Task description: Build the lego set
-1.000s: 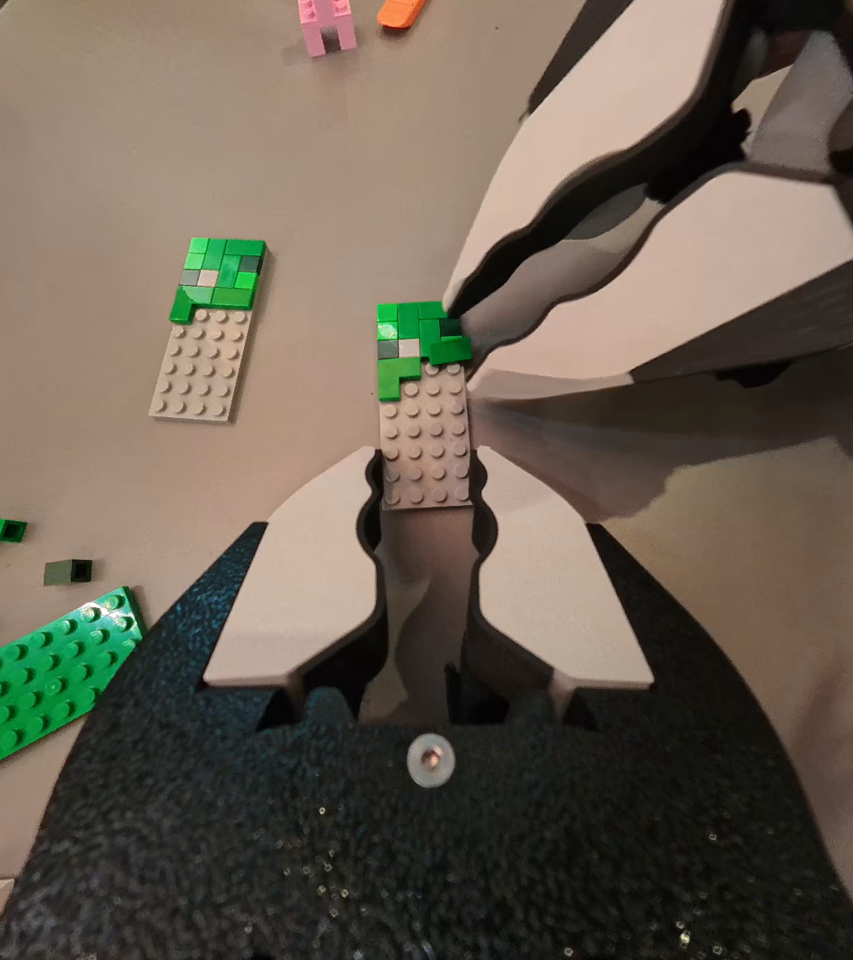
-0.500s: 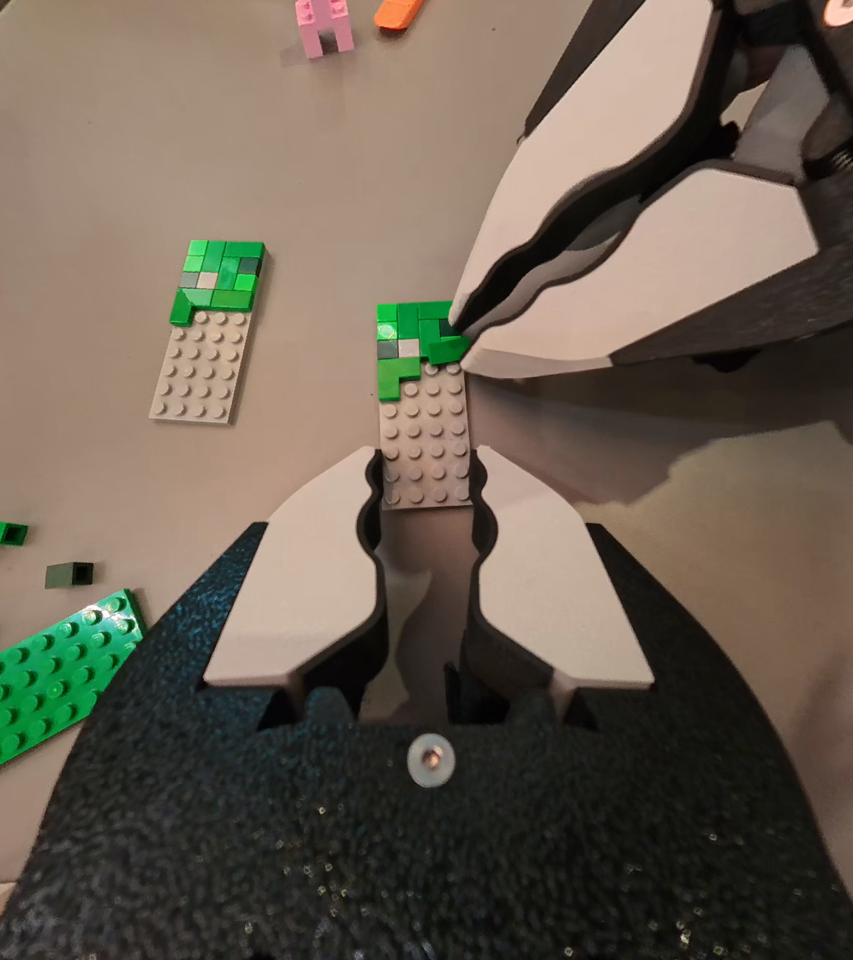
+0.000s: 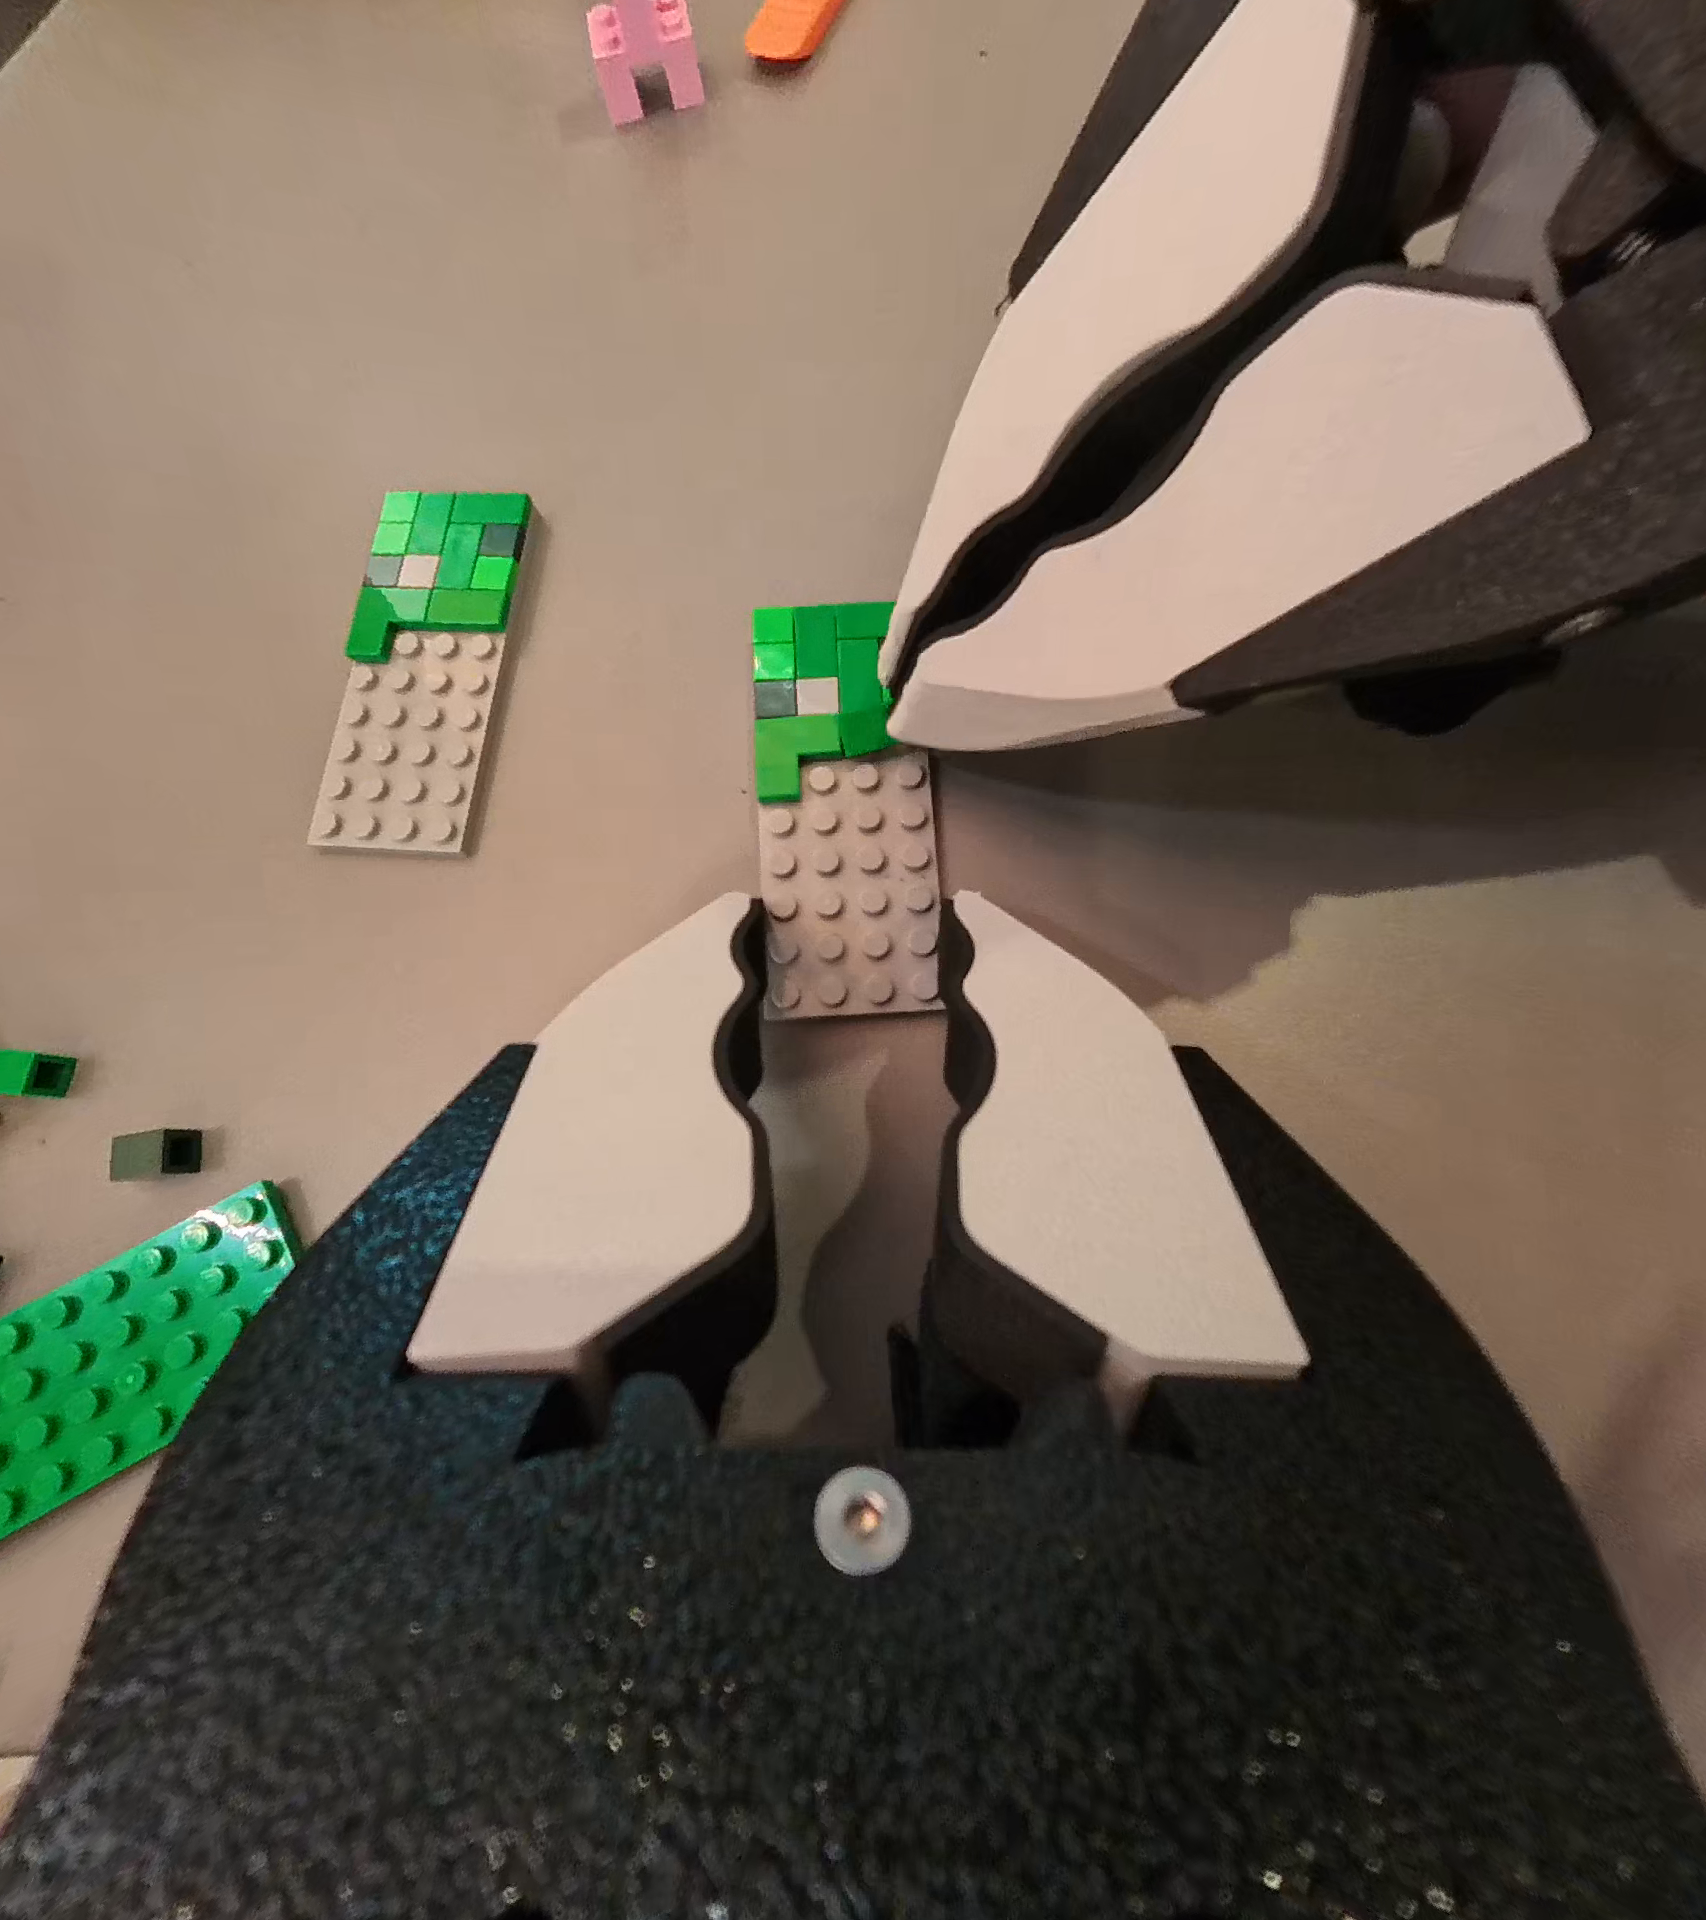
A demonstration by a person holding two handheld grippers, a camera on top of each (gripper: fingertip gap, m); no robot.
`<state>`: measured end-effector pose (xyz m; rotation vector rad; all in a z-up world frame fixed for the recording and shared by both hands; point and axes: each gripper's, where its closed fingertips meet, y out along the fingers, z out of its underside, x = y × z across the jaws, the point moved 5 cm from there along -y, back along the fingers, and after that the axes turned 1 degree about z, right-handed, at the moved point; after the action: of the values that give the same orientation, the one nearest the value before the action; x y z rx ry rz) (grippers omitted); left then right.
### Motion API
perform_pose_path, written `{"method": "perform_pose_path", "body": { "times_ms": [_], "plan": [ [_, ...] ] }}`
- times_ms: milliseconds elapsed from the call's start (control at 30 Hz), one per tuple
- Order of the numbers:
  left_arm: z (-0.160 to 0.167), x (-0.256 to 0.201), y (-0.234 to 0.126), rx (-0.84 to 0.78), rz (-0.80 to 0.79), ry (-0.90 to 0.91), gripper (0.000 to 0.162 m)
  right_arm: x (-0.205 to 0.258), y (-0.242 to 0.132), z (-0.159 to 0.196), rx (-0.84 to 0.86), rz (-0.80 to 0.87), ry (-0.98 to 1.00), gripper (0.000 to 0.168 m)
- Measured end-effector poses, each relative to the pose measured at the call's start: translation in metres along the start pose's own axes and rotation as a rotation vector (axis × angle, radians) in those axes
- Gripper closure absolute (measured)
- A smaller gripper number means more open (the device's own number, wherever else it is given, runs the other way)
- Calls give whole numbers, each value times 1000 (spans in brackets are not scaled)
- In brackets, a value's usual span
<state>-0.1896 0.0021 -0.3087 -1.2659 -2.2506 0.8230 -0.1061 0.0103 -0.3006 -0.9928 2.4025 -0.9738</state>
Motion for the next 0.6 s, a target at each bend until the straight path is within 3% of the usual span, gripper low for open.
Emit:
{"method": "perform_pose_path", "body": {
  "times_ms": [600],
  "plan": [
    [0,0,0,-2,3,1,131,0,1,0,6,-6,-11,157]
  ]
}}
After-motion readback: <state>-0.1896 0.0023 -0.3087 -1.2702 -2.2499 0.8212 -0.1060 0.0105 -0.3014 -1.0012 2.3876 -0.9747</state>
